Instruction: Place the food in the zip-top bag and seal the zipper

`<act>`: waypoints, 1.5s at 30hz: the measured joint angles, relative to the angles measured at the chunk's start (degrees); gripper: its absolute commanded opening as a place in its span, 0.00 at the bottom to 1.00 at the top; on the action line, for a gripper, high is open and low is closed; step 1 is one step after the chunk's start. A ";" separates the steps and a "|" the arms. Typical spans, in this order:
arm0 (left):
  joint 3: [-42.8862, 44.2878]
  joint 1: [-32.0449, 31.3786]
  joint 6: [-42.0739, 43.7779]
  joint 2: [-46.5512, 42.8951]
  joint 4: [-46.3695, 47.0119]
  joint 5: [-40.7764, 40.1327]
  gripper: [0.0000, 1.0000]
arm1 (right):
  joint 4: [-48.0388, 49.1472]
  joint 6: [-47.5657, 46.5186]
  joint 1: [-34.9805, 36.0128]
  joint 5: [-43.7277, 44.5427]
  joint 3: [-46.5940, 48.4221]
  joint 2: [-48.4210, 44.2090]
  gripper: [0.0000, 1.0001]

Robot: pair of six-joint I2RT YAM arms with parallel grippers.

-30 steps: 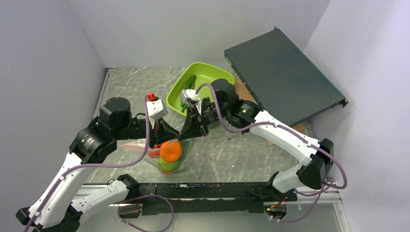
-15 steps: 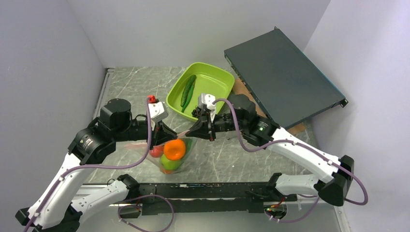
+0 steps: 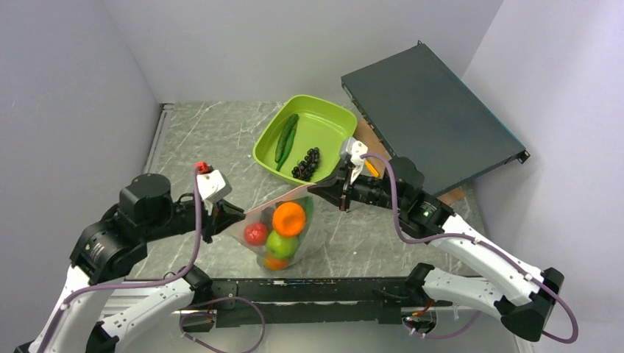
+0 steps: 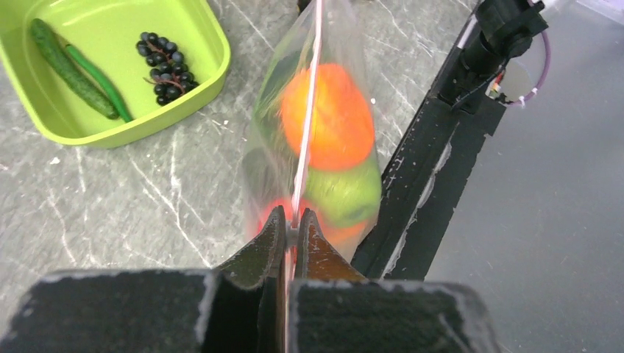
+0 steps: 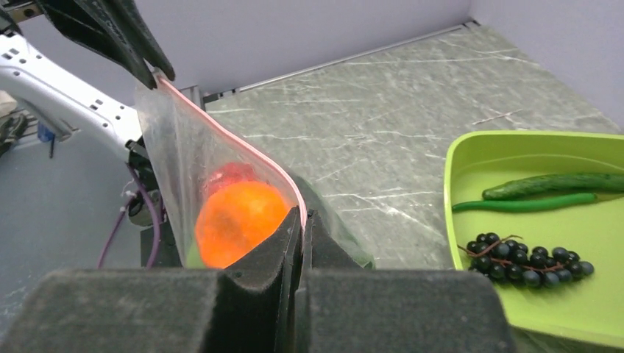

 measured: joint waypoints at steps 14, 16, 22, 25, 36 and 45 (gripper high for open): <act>-0.20 -0.13 -11.47 -2.86 -4.85 -14.93 0.04 | -4.46 -0.22 -0.57 10.27 -1.66 -4.04 0.00; -0.28 -0.15 -13.53 -3.13 -5.18 -16.52 0.27 | -4.44 -0.26 -0.55 9.75 -1.64 -3.61 0.00; 1.42 -0.09 -18.14 -4.37 -10.88 -24.37 0.75 | -4.17 -0.04 0.11 8.39 0.98 0.96 0.00; 5.75 -0.09 -20.48 -4.39 -13.03 -27.50 0.86 | -3.78 -0.28 5.60 10.03 5.22 5.68 0.00; 18.60 -0.09 -31.76 -12.33 -14.43 -36.92 1.00 | -6.12 -0.07 12.11 14.14 38.93 39.01 0.00; 18.95 -0.11 -37.22 -15.65 -14.84 -36.46 1.00 | -12.33 -11.04 11.47 17.29 66.99 57.07 0.00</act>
